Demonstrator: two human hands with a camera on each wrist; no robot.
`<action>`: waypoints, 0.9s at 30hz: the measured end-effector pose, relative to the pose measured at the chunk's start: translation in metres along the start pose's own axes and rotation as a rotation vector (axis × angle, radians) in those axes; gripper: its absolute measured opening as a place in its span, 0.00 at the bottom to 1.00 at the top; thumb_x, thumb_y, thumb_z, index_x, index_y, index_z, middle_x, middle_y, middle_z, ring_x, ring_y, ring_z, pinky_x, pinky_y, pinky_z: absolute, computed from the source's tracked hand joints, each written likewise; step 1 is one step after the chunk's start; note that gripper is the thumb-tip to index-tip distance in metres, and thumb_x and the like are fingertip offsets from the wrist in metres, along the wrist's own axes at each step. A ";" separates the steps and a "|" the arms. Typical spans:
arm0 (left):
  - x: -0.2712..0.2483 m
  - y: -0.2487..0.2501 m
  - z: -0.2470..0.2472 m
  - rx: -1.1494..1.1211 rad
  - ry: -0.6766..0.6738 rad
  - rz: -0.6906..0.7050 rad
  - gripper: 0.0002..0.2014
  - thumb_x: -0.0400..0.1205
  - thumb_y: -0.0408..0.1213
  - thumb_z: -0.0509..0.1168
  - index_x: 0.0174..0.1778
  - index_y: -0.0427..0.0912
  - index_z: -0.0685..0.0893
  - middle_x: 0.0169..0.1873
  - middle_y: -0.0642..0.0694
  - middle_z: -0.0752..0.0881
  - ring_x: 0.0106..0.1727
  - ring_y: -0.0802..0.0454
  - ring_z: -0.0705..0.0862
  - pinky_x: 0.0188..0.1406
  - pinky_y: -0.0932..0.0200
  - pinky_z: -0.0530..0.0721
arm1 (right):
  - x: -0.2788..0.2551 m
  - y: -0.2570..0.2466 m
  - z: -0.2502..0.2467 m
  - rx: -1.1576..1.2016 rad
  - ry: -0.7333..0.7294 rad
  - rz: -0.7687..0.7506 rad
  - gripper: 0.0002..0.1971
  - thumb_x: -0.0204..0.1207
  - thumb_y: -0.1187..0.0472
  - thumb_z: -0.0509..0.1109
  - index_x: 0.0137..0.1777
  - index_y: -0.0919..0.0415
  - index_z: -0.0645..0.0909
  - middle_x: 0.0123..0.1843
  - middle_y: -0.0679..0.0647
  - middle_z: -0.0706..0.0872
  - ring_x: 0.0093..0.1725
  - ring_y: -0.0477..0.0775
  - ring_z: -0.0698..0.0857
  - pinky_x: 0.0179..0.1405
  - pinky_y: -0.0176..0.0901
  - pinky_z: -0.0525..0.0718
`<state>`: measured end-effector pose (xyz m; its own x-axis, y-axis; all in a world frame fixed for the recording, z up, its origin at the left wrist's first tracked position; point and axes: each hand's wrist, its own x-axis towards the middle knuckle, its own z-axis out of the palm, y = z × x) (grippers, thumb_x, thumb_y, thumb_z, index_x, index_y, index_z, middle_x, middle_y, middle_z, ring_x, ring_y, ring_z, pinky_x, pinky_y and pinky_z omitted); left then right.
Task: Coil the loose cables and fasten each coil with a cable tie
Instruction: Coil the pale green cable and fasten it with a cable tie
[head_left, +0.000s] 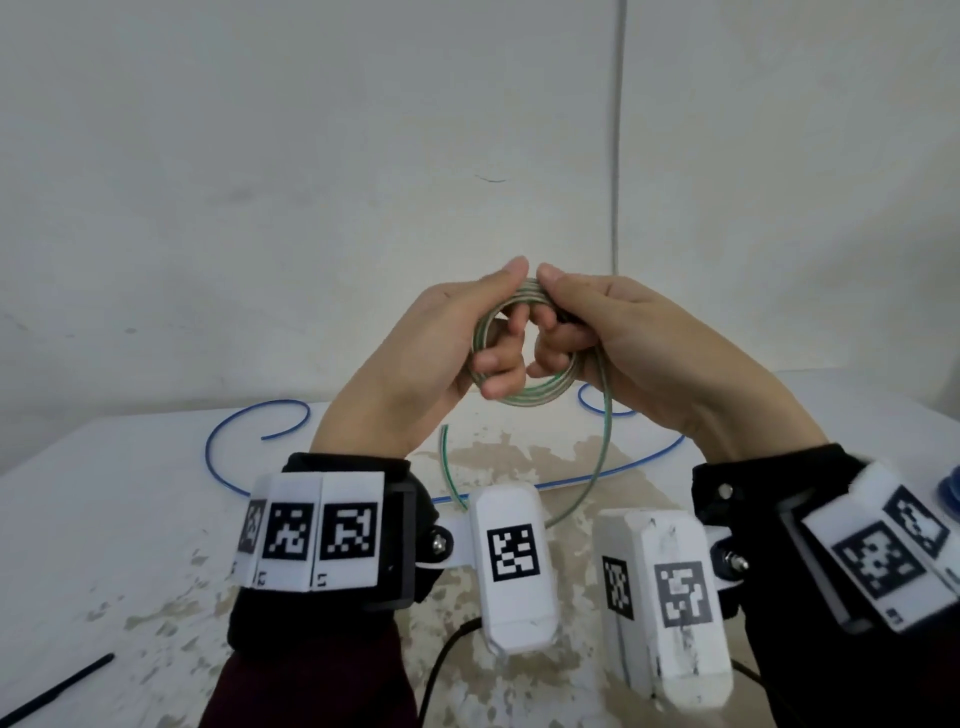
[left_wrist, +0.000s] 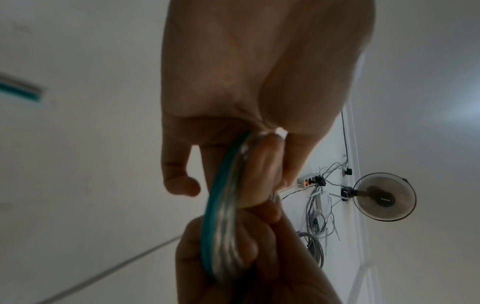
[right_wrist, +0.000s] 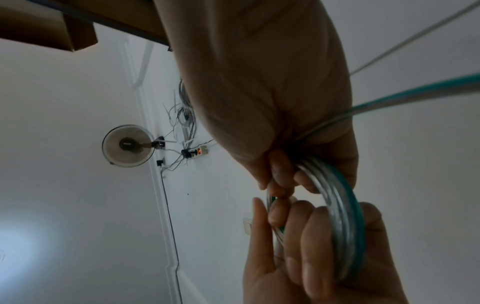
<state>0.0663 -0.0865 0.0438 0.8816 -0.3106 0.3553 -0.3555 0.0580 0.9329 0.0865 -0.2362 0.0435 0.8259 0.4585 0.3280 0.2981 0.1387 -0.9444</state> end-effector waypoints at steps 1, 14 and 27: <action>0.000 0.000 0.001 0.013 -0.005 0.008 0.25 0.88 0.44 0.51 0.25 0.43 0.76 0.16 0.51 0.60 0.19 0.54 0.59 0.21 0.64 0.61 | 0.000 0.000 0.001 -0.018 0.001 0.001 0.19 0.87 0.54 0.53 0.35 0.61 0.72 0.20 0.45 0.64 0.26 0.47 0.71 0.38 0.36 0.83; 0.002 -0.001 0.003 -0.014 -0.028 0.012 0.22 0.88 0.44 0.49 0.28 0.42 0.64 0.15 0.50 0.67 0.20 0.46 0.82 0.29 0.65 0.80 | -0.001 -0.001 -0.005 -0.089 0.016 0.012 0.18 0.87 0.53 0.54 0.37 0.60 0.74 0.21 0.45 0.65 0.27 0.47 0.71 0.35 0.33 0.77; 0.000 -0.004 -0.006 -0.029 -0.033 -0.009 0.17 0.86 0.41 0.53 0.34 0.38 0.76 0.20 0.48 0.75 0.30 0.47 0.84 0.37 0.63 0.83 | -0.003 -0.002 -0.014 -0.110 0.002 -0.008 0.18 0.86 0.55 0.55 0.35 0.60 0.73 0.24 0.50 0.65 0.27 0.48 0.69 0.32 0.31 0.77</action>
<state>0.0697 -0.0814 0.0404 0.8738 -0.3424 0.3452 -0.3381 0.0823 0.9375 0.0902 -0.2496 0.0451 0.8243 0.4557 0.3360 0.3556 0.0452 -0.9335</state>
